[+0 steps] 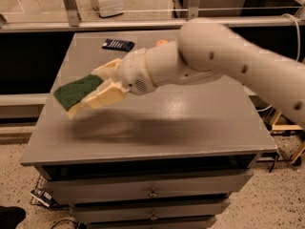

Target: Move sponge near orange

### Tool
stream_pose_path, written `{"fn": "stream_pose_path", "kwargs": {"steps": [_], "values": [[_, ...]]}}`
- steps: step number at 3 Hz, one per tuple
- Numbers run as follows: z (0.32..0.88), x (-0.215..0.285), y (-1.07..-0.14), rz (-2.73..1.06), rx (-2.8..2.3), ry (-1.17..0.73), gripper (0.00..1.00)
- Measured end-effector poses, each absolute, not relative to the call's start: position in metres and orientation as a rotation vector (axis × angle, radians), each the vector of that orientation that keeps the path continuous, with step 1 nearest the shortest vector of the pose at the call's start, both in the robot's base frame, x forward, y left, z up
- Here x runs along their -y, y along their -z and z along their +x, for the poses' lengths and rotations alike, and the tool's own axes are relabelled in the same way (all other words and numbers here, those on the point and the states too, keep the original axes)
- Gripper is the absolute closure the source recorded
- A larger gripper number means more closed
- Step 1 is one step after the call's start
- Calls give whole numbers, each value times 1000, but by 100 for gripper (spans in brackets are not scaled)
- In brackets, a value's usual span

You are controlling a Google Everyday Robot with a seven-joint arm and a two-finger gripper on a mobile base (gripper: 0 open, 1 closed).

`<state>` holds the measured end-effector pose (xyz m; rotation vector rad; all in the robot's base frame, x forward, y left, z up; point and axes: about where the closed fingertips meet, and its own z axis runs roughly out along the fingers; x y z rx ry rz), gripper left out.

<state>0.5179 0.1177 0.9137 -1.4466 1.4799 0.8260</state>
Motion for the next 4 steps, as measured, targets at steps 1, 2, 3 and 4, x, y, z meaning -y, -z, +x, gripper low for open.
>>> {"fn": "stream_pose_path", "kwargs": {"steps": [1,2,3,4], "values": [[522,-69,-948,-1397,-1463,-760,100],[529,-23,-966,-1320,-1454,-703,100],[536,23,-980,-1234,-1452,-633,100],[531,56,-992,-1164,-1435,-574,100]]}}
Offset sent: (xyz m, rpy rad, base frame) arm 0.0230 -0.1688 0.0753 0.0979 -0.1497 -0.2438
